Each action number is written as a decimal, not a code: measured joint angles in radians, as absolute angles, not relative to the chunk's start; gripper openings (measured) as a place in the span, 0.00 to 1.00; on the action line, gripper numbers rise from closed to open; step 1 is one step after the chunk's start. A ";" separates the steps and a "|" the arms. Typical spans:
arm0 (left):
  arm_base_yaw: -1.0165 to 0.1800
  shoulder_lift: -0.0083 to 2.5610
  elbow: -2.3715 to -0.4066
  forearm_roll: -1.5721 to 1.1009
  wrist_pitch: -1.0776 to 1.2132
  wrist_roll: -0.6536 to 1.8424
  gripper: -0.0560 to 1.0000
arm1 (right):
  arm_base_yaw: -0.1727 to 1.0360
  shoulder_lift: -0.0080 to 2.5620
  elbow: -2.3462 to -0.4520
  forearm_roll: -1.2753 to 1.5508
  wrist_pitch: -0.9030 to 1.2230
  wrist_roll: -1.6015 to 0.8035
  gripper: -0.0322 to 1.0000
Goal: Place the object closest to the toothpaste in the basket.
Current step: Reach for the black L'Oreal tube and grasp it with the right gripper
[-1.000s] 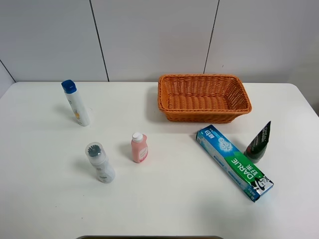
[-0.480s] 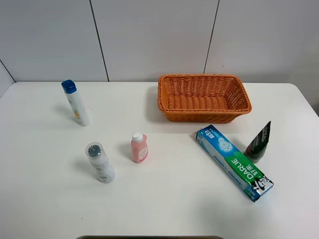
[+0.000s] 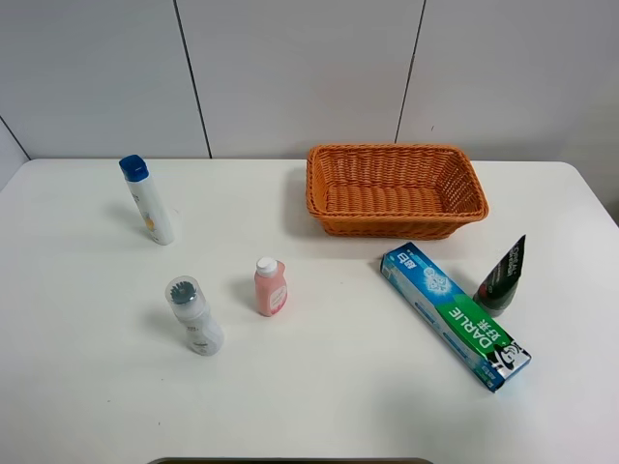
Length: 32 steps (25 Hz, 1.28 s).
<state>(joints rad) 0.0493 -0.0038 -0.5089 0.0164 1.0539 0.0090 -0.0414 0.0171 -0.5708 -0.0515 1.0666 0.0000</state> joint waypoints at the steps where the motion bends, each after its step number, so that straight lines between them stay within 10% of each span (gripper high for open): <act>1: 0.049 -0.004 -0.509 0.016 1.054 0.009 0.94 | -0.041 0.039 -0.590 -0.057 1.070 0.015 0.99; 32: 0.049 -0.004 -0.509 0.016 1.054 0.009 0.94 | -0.041 1.016 -0.844 0.057 0.894 0.350 0.99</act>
<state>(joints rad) 0.0493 -0.0038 -0.5089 0.0164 1.0539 0.0090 -0.0414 1.0157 -0.8441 0.0570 0.8939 0.3501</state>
